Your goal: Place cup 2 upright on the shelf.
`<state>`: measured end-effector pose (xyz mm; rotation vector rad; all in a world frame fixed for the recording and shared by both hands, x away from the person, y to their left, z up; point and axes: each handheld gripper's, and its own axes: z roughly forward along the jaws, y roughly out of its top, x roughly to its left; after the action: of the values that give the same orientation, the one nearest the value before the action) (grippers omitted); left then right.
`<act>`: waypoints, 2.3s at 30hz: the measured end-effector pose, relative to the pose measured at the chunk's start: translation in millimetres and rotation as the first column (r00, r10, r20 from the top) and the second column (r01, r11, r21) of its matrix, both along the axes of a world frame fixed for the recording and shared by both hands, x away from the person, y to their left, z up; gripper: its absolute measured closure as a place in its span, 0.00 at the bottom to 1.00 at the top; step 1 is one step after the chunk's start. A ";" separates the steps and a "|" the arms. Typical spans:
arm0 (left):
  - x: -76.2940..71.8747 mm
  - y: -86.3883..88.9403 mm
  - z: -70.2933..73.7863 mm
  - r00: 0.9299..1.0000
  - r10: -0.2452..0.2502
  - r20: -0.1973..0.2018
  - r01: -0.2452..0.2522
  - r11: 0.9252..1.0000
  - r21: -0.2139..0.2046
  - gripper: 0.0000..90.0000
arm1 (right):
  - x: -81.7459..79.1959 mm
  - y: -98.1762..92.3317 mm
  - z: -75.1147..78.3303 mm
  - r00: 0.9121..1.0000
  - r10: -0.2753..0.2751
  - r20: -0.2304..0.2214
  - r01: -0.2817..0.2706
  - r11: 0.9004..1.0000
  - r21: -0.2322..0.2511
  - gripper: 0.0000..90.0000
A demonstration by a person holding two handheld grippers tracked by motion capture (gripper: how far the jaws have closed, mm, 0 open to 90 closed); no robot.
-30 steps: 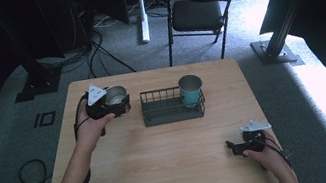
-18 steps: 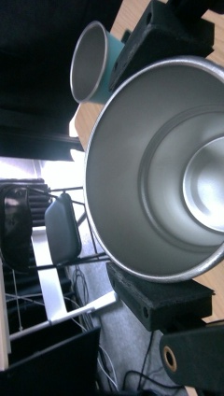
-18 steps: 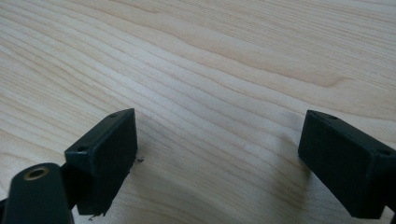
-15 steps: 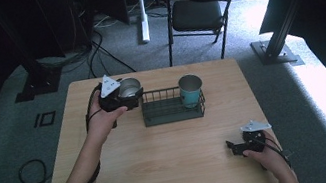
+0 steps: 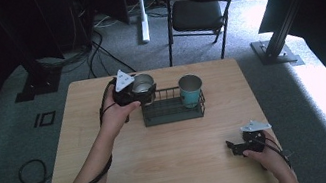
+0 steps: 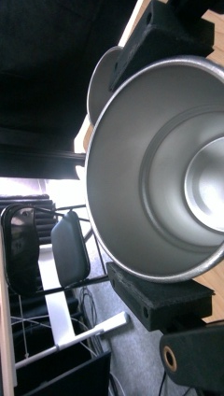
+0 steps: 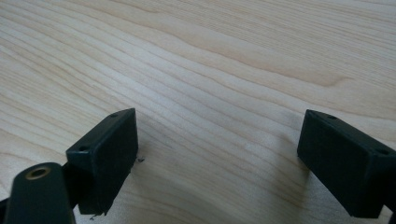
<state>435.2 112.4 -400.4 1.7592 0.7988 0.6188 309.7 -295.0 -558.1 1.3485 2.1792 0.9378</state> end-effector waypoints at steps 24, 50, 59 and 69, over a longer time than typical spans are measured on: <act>20.9 -35.3 -45.5 0.998 -0.017 -0.066 0.017 1.000 -0.006 0.15 | -0.3 0.0 0.0 1.000 0.004 0.000 -0.004 1.000 0.000 0.13; 22.6 -42.8 -75.1 0.994 -0.028 -0.106 0.034 0.998 0.057 0.02 | -0.3 0.0 0.0 1.000 0.004 0.000 -0.004 1.000 0.000 0.13; 14.9 -31.2 -67.1 0.992 -0.023 -0.126 0.027 0.999 0.037 0.02 | -0.3 0.0 0.0 1.000 0.004 0.000 -0.004 1.000 -0.001 0.13; 3.9 -11.9 -56.3 0.992 -0.017 -0.124 0.016 1.000 -0.003 0.02 | -0.3 0.1 0.0 1.000 0.004 0.000 -0.004 1.000 -0.001 0.13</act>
<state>439.1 100.5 -456.7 1.8144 0.8687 0.5014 309.4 -294.9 -558.2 1.3444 2.1828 0.9386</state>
